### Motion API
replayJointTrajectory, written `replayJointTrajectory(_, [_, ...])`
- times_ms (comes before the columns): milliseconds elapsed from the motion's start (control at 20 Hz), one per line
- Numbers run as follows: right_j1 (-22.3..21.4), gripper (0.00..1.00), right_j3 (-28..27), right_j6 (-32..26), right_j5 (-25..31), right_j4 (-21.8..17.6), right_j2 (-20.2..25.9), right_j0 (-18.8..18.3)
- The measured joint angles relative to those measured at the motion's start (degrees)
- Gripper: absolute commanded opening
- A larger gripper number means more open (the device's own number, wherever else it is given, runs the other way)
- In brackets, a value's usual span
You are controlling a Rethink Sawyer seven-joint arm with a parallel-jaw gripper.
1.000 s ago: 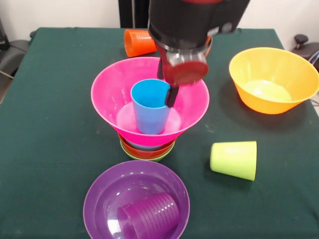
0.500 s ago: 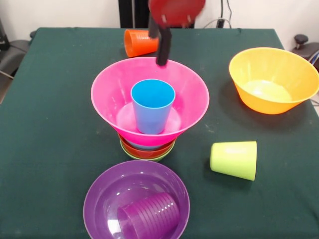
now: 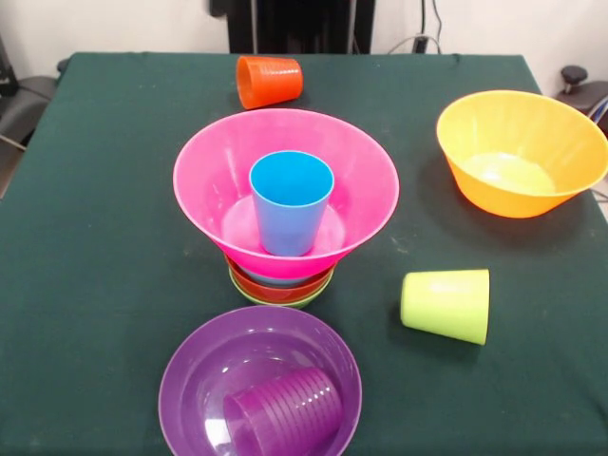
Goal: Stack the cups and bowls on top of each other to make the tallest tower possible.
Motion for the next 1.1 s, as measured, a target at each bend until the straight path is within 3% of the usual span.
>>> replayJointTrajectory(550, [-2.77,1.00,0.01,-10.29,0.00,-6.24,2.98,-5.69])
replayJointTrajectory(1100, [-2.90,1.00,-0.13,-15.20,0.00,-9.87,5.00,-9.52])
